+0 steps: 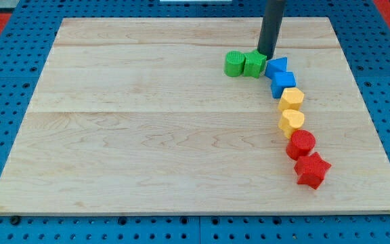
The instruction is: Move the group of green blocks to the left side of the blue blocks
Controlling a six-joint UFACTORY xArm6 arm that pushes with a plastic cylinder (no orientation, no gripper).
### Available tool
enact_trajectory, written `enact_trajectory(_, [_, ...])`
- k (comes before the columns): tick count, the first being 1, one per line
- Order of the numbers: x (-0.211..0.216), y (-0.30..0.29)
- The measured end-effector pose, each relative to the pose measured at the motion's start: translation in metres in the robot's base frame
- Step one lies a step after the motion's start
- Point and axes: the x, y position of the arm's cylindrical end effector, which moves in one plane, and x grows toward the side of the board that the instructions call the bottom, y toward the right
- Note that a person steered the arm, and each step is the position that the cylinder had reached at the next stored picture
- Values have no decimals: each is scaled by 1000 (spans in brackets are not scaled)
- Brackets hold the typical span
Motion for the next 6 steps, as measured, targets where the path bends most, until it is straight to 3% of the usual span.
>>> enact_trajectory(3, [15,-76])
enact_trajectory(4, [18,-48])
enact_trajectory(6, [67,-27])
